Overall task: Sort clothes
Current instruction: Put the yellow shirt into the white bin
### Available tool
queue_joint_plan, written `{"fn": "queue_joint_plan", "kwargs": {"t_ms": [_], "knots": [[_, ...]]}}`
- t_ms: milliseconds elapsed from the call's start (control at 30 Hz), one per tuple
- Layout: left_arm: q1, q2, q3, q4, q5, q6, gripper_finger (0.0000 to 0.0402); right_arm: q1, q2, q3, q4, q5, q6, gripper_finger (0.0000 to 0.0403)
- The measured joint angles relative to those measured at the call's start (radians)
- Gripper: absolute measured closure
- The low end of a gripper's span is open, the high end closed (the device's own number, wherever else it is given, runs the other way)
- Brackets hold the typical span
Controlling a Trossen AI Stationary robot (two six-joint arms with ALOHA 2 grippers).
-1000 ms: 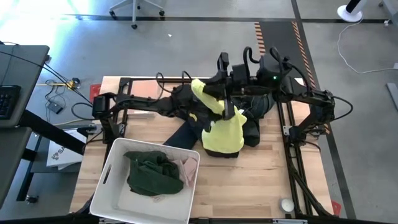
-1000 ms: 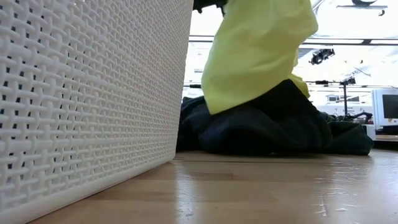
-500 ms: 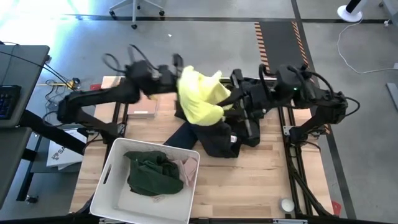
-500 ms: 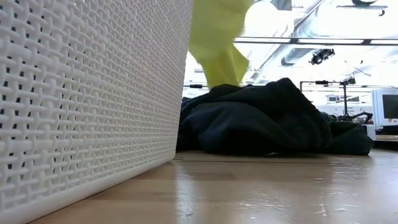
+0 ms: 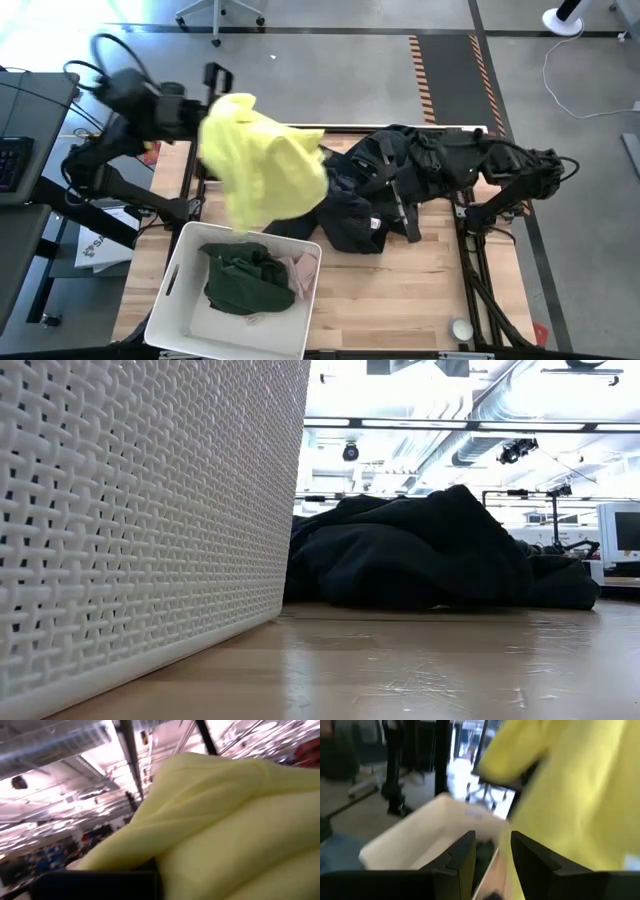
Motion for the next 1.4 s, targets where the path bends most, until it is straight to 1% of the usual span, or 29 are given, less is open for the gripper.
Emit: {"fn": "queue_joint_plan", "kwargs": {"t_ms": [133, 233, 300, 400, 433, 500, 567, 633, 700, 800, 900, 967, 1000, 1100, 1200, 1333, 1400], "knots": [[-0.066, 0.017, 0.129, -0.094, -0.001, -0.044, 0.0374, 0.028, 0.002, 0.0, -0.106, -0.001, 0.06, 0.0281], [-0.124, 0.036, 0.221, -0.147, 0.01, -0.129, 0.0374, 0.058, 0.007, 0.0, -0.129, 0.025, 0.093, 0.0281], [-0.169, 0.046, 0.267, -0.152, 0.047, -0.228, 0.0374, 0.082, 0.009, 0.0, -0.134, 0.066, 0.097, 0.0281], [-0.249, 0.068, 0.311, -0.122, 0.139, -0.385, 0.0374, 0.118, 0.009, 0.0, -0.146, 0.125, 0.096, 0.0281], [-0.279, 0.077, 0.318, -0.105, 0.152, -0.425, 0.0374, 0.128, 0.009, 0.0, -0.147, 0.142, 0.094, 0.0281], [-0.345, 0.094, 0.328, -0.081, 0.145, -0.474, 0.0374, 0.149, 0.009, 0.0, -0.148, 0.176, 0.09, 0.0281], [-0.409, 0.11, 0.34, -0.082, 0.1, -0.482, 0.0374, 0.164, 0.009, 0.0, -0.148, 0.203, 0.089, 0.0281], [-0.469, 0.126, 0.361, -0.082, 0.026, -0.478, 0.0373, 0.173, 0.009, 0.0, -0.147, 0.219, 0.09, 0.0281], [-0.526, 0.143, 0.401, -0.082, -0.026, -0.44, 0.0372, 0.179, 0.009, 0.0, -0.147, 0.229, 0.09, 0.0281], [-0.597, 0.168, 0.488, -0.079, -0.063, -0.34, 0.0373, 0.184, 0.009, 0.0, -0.145, 0.233, 0.09, 0.0281], [-0.652, 0.185, 0.564, -0.099, -0.068, -0.233, 0.0373, 0.184, 0.009, 0.0, -0.145, 0.233, 0.094, 0.0281], [-0.672, 0.185, 0.567, -0.133, -0.094, -0.197, 0.0373, 0.184, 0.009, 0.0, -0.145, 0.234, 0.096, 0.0281], [-0.674, 0.181, 0.564, -0.16, -0.124, -0.188, 0.0372, 0.184, 0.009, 0.0, -0.145, 0.234, 0.096, 0.0281], [-0.686, 0.182, 0.563, -0.311, -0.241, -0.162, 0.037, 0.184, 0.009, 0.0, -0.145, 0.234, 0.096, 0.0281], [-0.702, 0.195, 0.56, -0.546, -0.394, -0.155, 0.037, 0.184, 0.009, 0.0, -0.145, 0.234, 0.097, 0.0281], [-0.712, 0.231, 0.561, -0.881, -0.618, -0.273, 0.037, 0.184, 0.009, 0.0, -0.147, 0.234, 0.115, 0.0281], [-0.712, 0.265, 0.561, -1.038, -0.697, -0.362, 0.037, 0.184, 0.009, 0.0, -0.152, 0.234, 0.115, 0.0281]]}}
